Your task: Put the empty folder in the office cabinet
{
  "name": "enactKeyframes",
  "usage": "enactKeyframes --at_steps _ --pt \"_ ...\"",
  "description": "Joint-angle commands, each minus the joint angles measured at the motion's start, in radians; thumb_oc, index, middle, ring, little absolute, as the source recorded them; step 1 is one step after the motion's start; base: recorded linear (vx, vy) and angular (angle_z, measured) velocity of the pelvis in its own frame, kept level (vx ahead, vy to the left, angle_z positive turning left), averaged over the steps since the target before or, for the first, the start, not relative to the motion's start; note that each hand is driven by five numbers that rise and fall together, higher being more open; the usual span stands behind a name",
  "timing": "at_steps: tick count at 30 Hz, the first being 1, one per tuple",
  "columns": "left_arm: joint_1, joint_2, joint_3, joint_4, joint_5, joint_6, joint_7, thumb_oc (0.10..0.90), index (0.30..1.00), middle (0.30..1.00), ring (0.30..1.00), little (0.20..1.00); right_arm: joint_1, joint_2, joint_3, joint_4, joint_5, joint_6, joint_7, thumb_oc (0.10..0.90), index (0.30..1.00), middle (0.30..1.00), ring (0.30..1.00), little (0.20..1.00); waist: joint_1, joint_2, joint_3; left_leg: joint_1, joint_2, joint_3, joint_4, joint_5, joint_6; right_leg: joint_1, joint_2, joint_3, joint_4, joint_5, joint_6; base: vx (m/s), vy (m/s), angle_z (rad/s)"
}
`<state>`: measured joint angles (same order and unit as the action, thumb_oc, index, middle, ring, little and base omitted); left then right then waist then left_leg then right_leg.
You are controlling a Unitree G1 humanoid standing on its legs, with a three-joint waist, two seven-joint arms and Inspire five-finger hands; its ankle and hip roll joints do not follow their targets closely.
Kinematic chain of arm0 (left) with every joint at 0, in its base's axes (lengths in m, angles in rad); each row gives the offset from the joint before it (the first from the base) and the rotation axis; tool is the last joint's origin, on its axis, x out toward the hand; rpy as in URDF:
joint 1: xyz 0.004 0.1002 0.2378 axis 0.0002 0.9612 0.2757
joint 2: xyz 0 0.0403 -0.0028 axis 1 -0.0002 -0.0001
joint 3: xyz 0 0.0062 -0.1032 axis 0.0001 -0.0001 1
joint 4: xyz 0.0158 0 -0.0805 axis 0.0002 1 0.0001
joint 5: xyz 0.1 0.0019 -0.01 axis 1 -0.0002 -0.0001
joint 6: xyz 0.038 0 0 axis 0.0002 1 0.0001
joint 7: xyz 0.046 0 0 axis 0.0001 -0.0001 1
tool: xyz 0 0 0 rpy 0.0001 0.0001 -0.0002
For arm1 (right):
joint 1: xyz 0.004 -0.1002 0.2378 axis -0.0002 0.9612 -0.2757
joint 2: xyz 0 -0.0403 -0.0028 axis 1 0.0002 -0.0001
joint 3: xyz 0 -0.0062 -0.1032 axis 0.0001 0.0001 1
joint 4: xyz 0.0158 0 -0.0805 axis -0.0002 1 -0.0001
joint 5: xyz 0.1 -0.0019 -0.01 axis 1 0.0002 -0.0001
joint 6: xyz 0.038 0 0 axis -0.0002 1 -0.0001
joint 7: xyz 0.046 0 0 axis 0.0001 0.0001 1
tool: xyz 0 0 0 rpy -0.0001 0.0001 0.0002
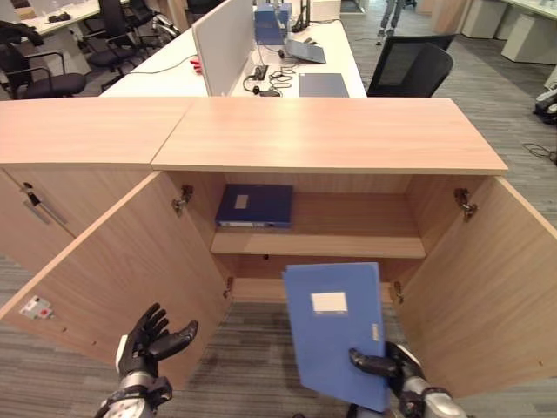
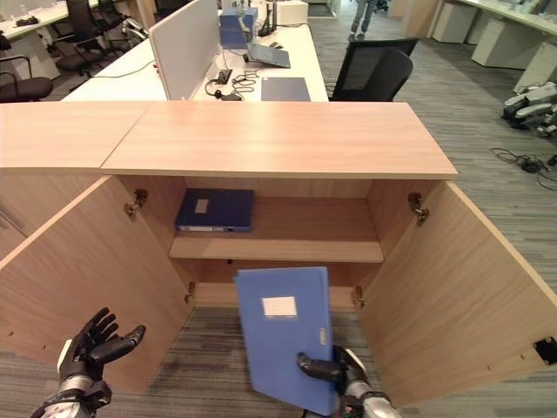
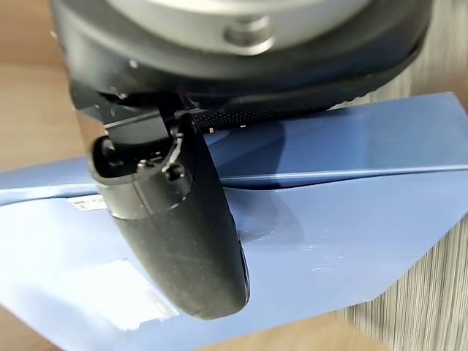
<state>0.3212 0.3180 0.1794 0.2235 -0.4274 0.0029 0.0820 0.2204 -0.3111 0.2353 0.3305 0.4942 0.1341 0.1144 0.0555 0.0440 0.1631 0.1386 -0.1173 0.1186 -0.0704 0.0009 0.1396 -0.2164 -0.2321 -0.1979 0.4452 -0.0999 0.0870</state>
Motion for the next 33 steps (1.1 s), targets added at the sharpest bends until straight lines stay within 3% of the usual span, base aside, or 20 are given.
enactKeyframes --at_steps 1,5,8,11,17,20,24,25,30,31,33 --pt "-0.061 0.033 0.021 -0.101 -0.002 -0.059 0.019 0.8 0.9 0.9 0.9 0.9 -0.082 0.01 -0.015 -0.088 0.077 -0.061 0.004 0.4 0.3 0.3 0.3 0.3 -0.013 -0.012 0.007 0.065 -0.009 -0.077 0.025 -0.142 -0.044 0.043 0.068 -0.016 -0.265 0.171 0.03 0.11 -0.04 0.11" --pt "-0.058 0.024 0.025 -0.094 -0.005 -0.06 0.027 0.8 0.9 0.9 0.9 0.9 -0.079 0.011 -0.022 -0.115 0.101 -0.065 -0.007 0.4 0.3 0.3 0.3 0.3 -0.032 -0.033 0.026 0.103 -0.018 -0.097 0.034 -0.179 -0.059 0.007 0.102 -0.006 -0.441 0.26 0.067 0.23 -0.069 0.12" --pt "-0.059 0.021 0.018 -0.08 0.003 -0.058 0.032 0.8 0.9 0.9 0.9 0.9 -0.057 0.006 -0.026 -0.134 0.114 -0.066 -0.007 0.4 0.3 0.3 0.3 0.3 -0.045 -0.044 0.023 0.143 -0.017 -0.121 0.017 -0.205 -0.067 0.003 0.117 0.012 -0.477 0.287 0.075 0.31 -0.09 0.34" --pt "-0.068 0.014 0.003 -0.068 -0.005 -0.058 0.043 0.8 0.9 0.9 0.9 0.9 -0.052 -0.01 -0.022 -0.13 0.119 -0.064 -0.003 0.4 0.3 0.3 0.3 0.3 -0.058 -0.039 0.013 0.154 0.005 -0.143 0.008 -0.225 -0.074 -0.002 0.125 0.0 -0.453 0.293 0.058 0.29 -0.132 0.37" --pt "-0.093 0.022 -0.018 -0.065 -0.056 -0.062 0.056 0.8 0.9 0.9 0.9 0.9 -0.084 -0.037 -0.036 -0.128 0.158 -0.081 -0.019 0.4 0.3 0.3 0.3 0.3 -0.073 -0.024 0.025 0.107 0.074 -0.157 0.017 -0.231 -0.112 -0.098 0.137 -0.017 -0.328 0.214 0.026 0.25 -0.175 0.41" --pt "-0.125 0.041 -0.036 -0.08 -0.081 -0.074 0.081 0.8 0.9 0.9 0.9 0.9 -0.118 -0.059 -0.07 -0.156 0.206 -0.118 -0.058 0.4 0.3 0.3 0.3 0.3 -0.08 -0.011 0.069 0.027 0.138 -0.169 0.044 -0.206 -0.149 -0.179 0.17 -0.018 -0.262 0.146 -0.01 0.22 -0.236 0.56" --pt "-0.154 0.035 -0.045 -0.083 -0.094 -0.086 0.103 0.8 0.9 0.9 0.9 0.9 -0.149 -0.058 -0.075 -0.158 0.23 -0.136 -0.077 0.4 0.3 0.3 0.3 0.3 -0.08 -0.008 0.087 -0.006 0.153 -0.17 0.057 -0.183 -0.16 -0.205 0.181 -0.022 -0.255 0.13 -0.02 0.1 -0.131 0.13" --pt "-0.18 0.029 -0.054 -0.102 -0.117 -0.107 0.127 0.8 0.9 0.9 0.9 0.9 -0.182 -0.051 -0.078 -0.164 0.27 -0.162 -0.098 0.4 0.3 0.3 0.3 0.3 -0.08 -0.003 0.11 -0.036 0.167 -0.168 0.074 -0.155 -0.169 -0.23 0.189 -0.028 -0.239 0.112 -0.028 0.08 -0.126 -0.08" --pt "-0.229 0.014 -0.078 -0.13 -0.149 -0.124 0.157 0.8 0.9 0.9 0.9 0.9 -0.237 -0.022 -0.087 -0.171 0.391 -0.21 -0.123 0.4 0.3 0.3 0.3 0.3 -0.084 0.002 0.161 -0.101 0.188 -0.143 0.127 -0.14 -0.181 -0.268 0.19 -0.035 -0.196 0.073 -0.049 0.06 -0.093 0.18" --pt "-0.244 0.007 -0.079 -0.139 -0.156 -0.132 0.169 0.8 0.9 0.9 0.9 0.9 -0.271 0.001 -0.089 -0.173 0.459 -0.228 -0.12 0.4 0.3 0.3 0.3 0.3 -0.081 0.02 0.176 -0.097 0.209 -0.147 0.129 -0.146 -0.184 -0.292 0.201 -0.038 -0.14 0.033 -0.049 0.13 -0.099 0.12" --pt "-0.258 -0.005 -0.077 -0.142 -0.169 -0.14 0.186 0.8 0.9 0.9 0.9 0.9 -0.301 0.032 -0.1 -0.184 0.528 -0.25 -0.107 0.4 0.3 0.3 0.3 0.3 -0.081 0.026 0.185 -0.095 0.22 -0.149 0.125 -0.133 -0.19 -0.31 0.203 -0.042 -0.12 0.021 -0.051 0.12 -0.084 0.06"
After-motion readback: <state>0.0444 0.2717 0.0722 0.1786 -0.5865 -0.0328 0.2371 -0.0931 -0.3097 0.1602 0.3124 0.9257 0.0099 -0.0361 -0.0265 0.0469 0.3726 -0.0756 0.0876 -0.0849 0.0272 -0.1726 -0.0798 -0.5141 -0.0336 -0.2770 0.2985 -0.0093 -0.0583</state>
